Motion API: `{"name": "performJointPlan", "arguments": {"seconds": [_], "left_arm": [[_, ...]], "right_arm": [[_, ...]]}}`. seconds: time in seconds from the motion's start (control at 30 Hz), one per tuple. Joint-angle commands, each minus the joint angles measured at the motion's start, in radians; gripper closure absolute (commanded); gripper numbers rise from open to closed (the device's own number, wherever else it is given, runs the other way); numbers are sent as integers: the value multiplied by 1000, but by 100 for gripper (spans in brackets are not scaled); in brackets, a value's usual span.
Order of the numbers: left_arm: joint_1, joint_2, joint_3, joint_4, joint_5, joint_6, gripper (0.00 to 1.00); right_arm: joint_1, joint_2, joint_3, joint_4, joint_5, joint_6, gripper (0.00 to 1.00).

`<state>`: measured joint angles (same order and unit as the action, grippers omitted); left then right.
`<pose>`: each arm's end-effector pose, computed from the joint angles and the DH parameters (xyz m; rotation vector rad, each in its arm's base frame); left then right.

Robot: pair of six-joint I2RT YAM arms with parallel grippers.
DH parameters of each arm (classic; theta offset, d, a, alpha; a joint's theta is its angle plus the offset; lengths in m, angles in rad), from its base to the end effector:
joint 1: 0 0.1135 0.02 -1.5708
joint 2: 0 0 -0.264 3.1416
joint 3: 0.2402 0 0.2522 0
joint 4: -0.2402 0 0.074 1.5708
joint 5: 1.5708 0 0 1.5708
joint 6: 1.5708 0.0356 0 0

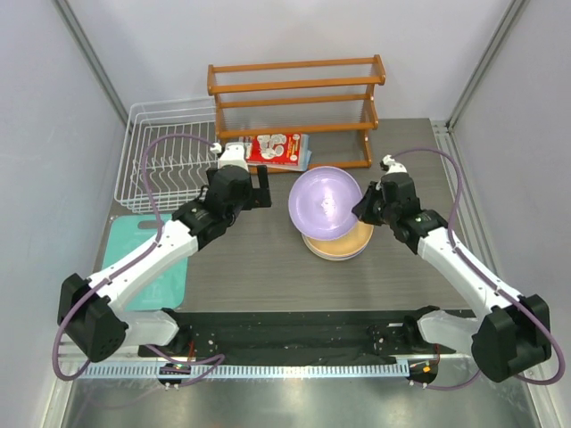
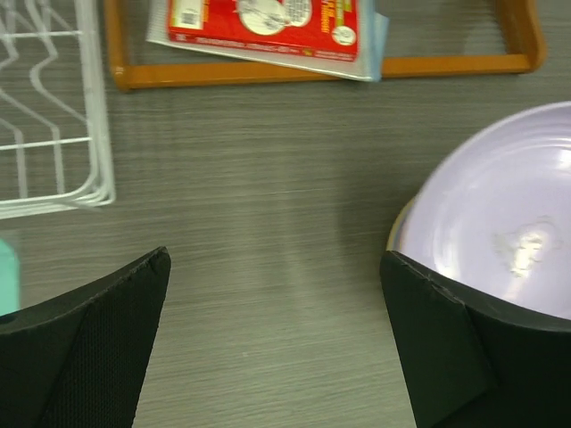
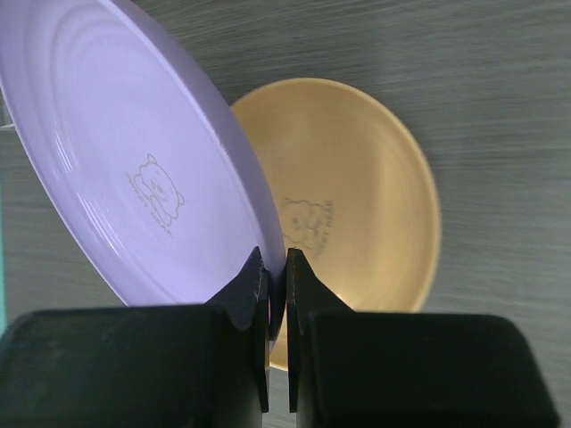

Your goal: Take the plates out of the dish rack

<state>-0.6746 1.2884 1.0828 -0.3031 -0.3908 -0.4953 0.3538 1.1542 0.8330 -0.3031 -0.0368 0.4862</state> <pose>0.2364 -0.1717 0.3237 -0.0535 2.0528 -0.3249 0.2373 0.0890 0.2705 0.1272 2.2380 0.5057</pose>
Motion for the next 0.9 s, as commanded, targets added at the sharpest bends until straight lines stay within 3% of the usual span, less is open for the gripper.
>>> {"name": "performJointPlan", "arguments": {"seconds": [0.0,0.17,0.43,0.53,0.57,0.6,0.73,0.87], "left_arm": [[-2,-86,-43,35,-189,76,0],[1,-146,-136,99,-359,148,0],[20,-150,-164,98,-342,156,1],[21,-141,-167,98,-326,158,1],[21,-139,-166,96,-321,156,1],[21,-132,-162,93,-318,156,1],[23,-109,-149,90,-286,170,0],[24,-74,-116,65,-255,178,1]], "right_arm": [[-18,-74,-15,-143,162,-6,99],[-35,-105,-74,-157,206,3,99],[-38,-50,-87,-116,157,-8,95],[-38,-27,-77,-108,124,-11,62],[-38,-22,-75,-108,115,-11,40],[-38,-22,-75,-110,114,-11,32],[-38,-53,-64,-125,153,-26,14],[-38,-108,-22,-178,277,-43,7]]}}
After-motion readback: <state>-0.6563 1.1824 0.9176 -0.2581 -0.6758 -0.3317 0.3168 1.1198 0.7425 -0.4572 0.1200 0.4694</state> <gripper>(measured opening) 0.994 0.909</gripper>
